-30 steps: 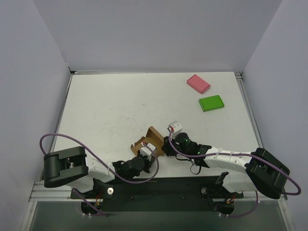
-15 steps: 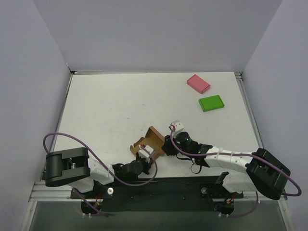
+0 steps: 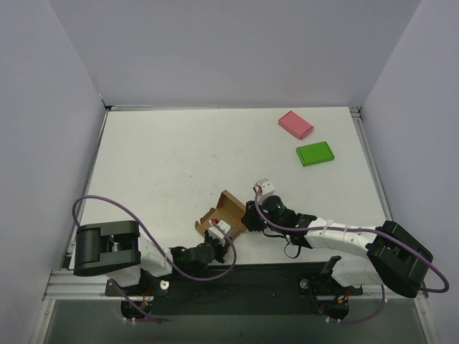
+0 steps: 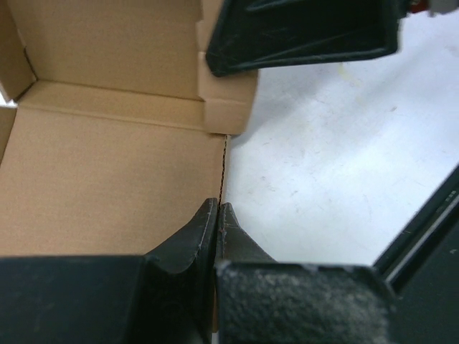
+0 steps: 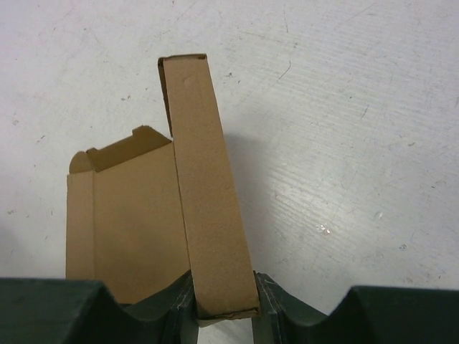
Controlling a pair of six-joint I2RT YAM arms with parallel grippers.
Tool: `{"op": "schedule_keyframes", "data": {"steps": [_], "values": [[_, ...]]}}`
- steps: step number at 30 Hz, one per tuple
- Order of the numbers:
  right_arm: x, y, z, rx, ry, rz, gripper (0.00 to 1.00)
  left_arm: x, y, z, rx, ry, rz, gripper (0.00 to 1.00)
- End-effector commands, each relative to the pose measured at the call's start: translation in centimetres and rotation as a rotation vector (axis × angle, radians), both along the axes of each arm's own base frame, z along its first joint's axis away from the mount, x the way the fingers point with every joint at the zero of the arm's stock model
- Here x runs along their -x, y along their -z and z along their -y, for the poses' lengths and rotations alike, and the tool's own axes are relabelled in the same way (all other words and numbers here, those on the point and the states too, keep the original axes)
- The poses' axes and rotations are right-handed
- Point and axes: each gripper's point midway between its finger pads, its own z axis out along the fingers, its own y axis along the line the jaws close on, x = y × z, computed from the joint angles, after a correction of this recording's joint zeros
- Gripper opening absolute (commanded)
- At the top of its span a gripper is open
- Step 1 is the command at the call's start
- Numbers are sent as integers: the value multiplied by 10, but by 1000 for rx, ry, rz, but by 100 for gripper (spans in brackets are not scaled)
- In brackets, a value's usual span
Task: Fold the paper box
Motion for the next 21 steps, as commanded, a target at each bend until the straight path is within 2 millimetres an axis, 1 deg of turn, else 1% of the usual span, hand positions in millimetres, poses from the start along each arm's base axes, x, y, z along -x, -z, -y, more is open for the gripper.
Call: {"op": "schedule_keyframes", "data": {"steps": [1,11,13,14,17,18,19,20,21], "values": [[-45,-7,42,126,219,120,22,13,-1,11,31,47,-19,0],[-47,-4,43,169,233,141,24,21,-7,35,82,95,-51,0],[-45,-2,40,182,222,155,24,24,-8,42,92,113,-61,0],[-45,-2,38,183,213,160,24,25,-9,44,96,120,-65,2],[-42,-3,32,201,169,181,24,26,-15,46,114,130,-67,23],[-40,-5,31,200,158,189,24,26,-22,46,120,132,-70,32],[-37,-5,30,203,140,199,24,25,-24,44,115,131,-76,47],[-36,-7,30,211,122,214,24,24,-33,48,126,129,-82,51],[-35,-13,30,206,113,233,24,25,-39,41,95,126,-94,54]]}}
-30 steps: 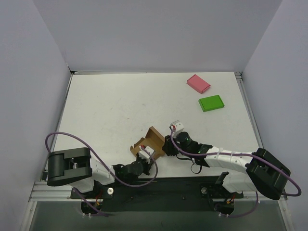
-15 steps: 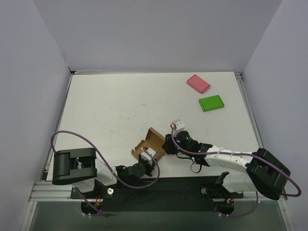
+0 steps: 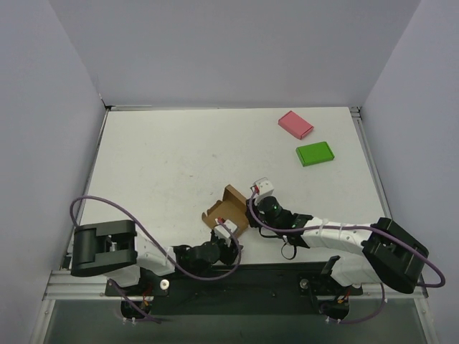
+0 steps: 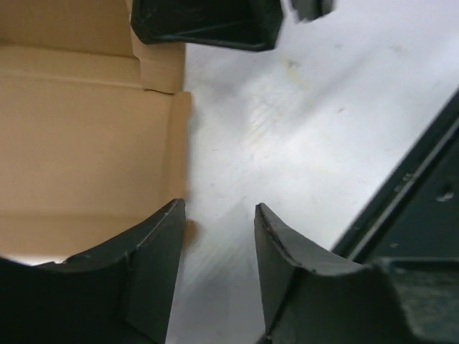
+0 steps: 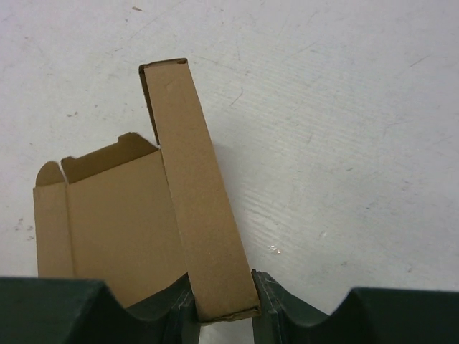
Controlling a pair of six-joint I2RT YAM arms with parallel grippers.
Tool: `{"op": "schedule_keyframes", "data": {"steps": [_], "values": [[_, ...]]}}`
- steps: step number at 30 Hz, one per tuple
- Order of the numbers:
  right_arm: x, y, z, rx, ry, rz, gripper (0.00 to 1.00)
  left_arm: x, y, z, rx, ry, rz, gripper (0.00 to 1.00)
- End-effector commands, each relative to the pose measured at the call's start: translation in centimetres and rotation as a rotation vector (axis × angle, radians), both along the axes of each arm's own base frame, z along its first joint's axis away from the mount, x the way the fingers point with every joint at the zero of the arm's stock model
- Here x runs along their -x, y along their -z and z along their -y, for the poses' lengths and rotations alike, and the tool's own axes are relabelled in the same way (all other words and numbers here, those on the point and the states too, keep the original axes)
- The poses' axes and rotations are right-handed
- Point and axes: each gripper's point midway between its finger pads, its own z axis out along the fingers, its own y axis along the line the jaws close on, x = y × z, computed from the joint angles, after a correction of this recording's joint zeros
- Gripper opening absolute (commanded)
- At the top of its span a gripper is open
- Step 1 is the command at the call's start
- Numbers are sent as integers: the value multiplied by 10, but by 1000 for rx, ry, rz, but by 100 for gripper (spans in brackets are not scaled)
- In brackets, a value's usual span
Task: Fold the paper box
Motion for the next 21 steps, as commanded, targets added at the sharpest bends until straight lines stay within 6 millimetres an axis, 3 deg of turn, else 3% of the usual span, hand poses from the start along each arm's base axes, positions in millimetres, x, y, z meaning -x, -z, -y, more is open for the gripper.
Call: {"op": "schedule_keyframes", "data": {"steps": [1,3,7,8,10,11,13,15,18,21], "values": [[-14,-14,20,108,41,135,24,12,-39,12,50,62,-68,57],[-10,-23,17,111,12,168,24,11,-57,3,35,51,-89,58],[-5,-28,12,134,-41,196,24,-10,-79,-29,48,-10,-197,60],[-5,-30,10,135,-48,202,24,-28,-85,-44,69,-81,-217,60],[1,-30,3,140,-91,201,24,-36,-104,-62,89,-111,-245,60],[2,-31,1,142,-101,204,24,-57,-114,-78,114,-189,-245,63],[8,-30,-6,157,-141,208,25,-68,-130,-91,128,-201,-256,65],[11,-28,-12,157,-167,206,24,-90,-129,-110,131,-272,-272,66],[15,-25,-19,151,-202,194,25,-104,-127,-113,169,-252,-329,67],[18,-24,-24,150,-226,190,25,-108,-126,-101,218,-181,-387,67]]}}
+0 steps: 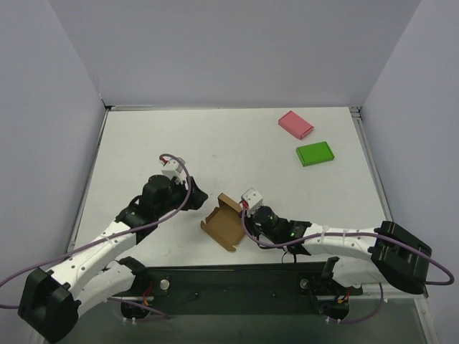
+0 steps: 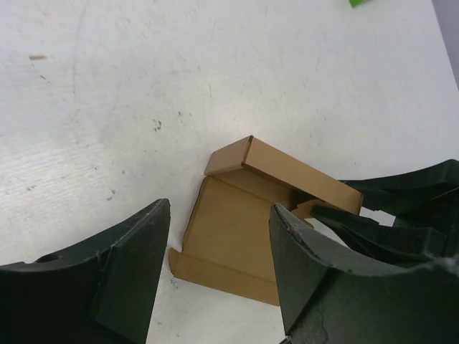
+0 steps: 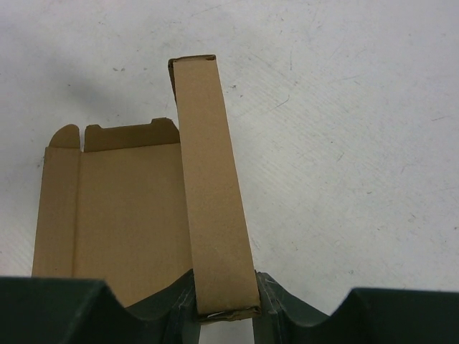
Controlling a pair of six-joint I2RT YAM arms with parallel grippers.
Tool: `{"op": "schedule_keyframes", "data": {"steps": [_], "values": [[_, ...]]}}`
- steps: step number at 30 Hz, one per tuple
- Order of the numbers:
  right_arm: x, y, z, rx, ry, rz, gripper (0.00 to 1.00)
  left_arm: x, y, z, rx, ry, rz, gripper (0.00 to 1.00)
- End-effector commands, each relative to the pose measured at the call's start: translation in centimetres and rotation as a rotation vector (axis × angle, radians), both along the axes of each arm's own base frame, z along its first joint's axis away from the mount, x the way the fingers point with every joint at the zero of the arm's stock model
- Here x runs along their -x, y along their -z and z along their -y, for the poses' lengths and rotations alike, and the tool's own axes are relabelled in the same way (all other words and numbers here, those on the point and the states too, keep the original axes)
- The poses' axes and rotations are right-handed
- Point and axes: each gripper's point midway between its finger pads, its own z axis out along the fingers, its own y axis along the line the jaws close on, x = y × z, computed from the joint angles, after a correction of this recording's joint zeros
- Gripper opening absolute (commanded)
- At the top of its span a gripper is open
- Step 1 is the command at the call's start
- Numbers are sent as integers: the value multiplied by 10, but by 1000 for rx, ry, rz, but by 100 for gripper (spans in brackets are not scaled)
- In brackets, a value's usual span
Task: Fold the paper box
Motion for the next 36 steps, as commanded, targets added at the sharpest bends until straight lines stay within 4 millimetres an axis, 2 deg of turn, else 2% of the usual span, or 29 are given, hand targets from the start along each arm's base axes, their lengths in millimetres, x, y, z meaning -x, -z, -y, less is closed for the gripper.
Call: {"op": "schedule_keyframes", "data": {"steps": [1,7,8,9,11,13,17,22,31,36], "values": [[-1,-13,-17,-23,-49,23,25,9,1,23,75,169,-95,67],[2,-9,-23,-22,-75,10,25,-10,8,42,41,252,-124,67],[2,-8,-23,-18,-78,8,26,-10,17,45,32,271,-163,67],[3,-7,-24,-17,-82,6,27,-15,12,48,36,283,-160,67],[3,-7,-25,-16,-89,5,27,-18,19,46,12,300,-191,68],[5,-6,-27,-18,-97,1,27,-26,13,45,-15,313,-166,69],[6,-5,-30,-21,-108,-4,27,-30,28,41,-84,332,-195,69],[5,-4,-30,-20,-106,-9,27,-29,44,44,-89,361,-231,68],[5,-2,-31,-19,-101,-11,30,-22,60,42,-113,375,-274,59],[5,-2,-30,-21,-100,-11,31,-22,68,41,-124,375,-298,50]]}}
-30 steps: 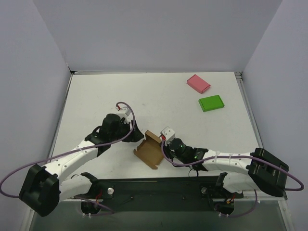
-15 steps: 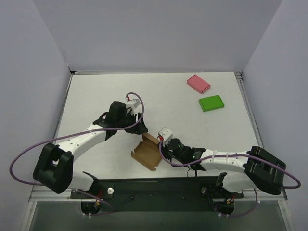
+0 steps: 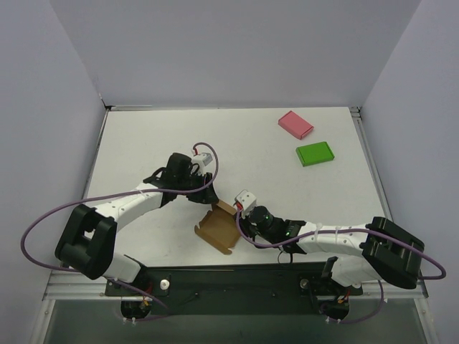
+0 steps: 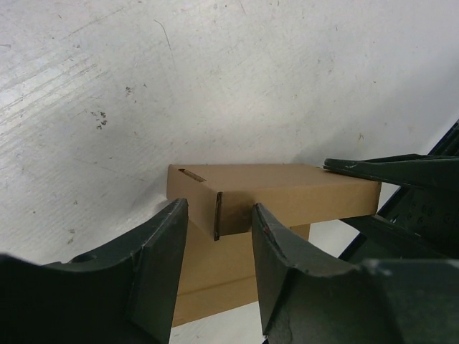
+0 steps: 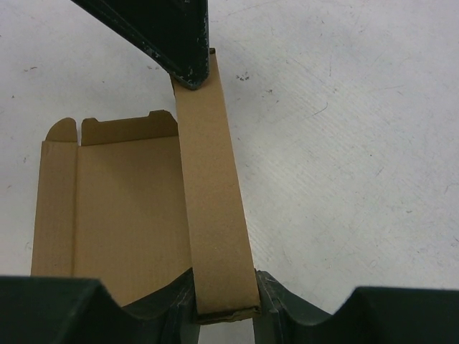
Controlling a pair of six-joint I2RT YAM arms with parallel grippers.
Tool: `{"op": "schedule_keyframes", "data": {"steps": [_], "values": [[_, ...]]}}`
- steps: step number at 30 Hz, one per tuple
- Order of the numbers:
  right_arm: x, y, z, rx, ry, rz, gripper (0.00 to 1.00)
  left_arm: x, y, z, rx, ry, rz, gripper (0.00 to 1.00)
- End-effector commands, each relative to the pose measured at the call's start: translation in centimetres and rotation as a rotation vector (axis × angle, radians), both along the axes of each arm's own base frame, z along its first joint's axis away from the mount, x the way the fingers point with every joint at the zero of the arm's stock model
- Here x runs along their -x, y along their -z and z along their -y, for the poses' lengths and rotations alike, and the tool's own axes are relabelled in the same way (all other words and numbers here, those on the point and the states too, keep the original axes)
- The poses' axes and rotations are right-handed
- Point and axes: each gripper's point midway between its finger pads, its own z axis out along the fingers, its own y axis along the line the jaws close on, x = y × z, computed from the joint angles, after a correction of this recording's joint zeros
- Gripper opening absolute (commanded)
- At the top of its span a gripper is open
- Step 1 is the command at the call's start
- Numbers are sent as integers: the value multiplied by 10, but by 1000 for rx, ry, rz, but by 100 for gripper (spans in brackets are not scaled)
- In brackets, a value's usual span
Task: Fold the paper box
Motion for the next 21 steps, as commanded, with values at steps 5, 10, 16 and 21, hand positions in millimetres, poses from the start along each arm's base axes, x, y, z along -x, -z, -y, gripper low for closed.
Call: {"op": "schedule_keyframes", "data": {"steps": [5,10,16,21], "values": [[-2,-9,-7,-24,-3,12,36,-3,2,3,-5,26,4,41],[-2,-14,-2,-59,48,-1,61,-3,4,1,-14,21,6,38],[7,-24,20,-164,154,-31,70,-3,4,0,-27,20,12,38],[13,-23,47,-233,294,-56,67,-3,2,0,-29,19,23,38]]}}
